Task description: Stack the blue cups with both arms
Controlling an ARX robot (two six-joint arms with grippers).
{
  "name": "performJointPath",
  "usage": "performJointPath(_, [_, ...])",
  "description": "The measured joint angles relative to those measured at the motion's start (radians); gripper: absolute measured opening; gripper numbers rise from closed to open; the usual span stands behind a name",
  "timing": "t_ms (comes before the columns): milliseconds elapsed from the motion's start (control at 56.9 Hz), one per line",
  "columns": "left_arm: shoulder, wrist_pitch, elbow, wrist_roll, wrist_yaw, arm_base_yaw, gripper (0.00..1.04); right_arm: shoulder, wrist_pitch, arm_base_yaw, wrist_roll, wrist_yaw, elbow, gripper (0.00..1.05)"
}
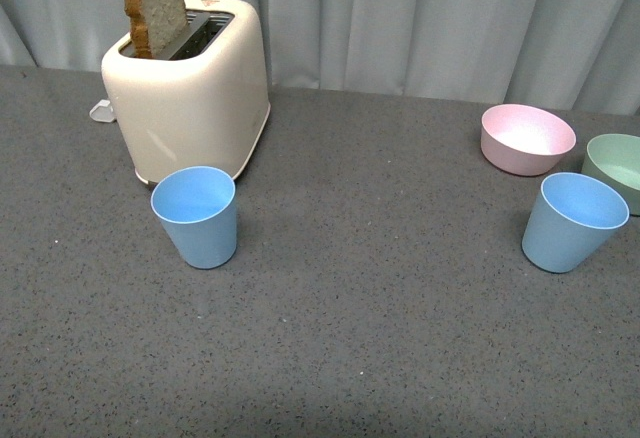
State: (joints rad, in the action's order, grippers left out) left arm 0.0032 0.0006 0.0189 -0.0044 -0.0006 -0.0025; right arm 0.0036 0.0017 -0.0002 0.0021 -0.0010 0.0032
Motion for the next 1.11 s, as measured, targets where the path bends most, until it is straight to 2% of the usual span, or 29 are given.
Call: performJointPath(1108, [0.000,0.000,0.000,0.000,0.000,0.000,0.98,0.000,0.000,0.000,0.000,0.000,0.000,0.95])
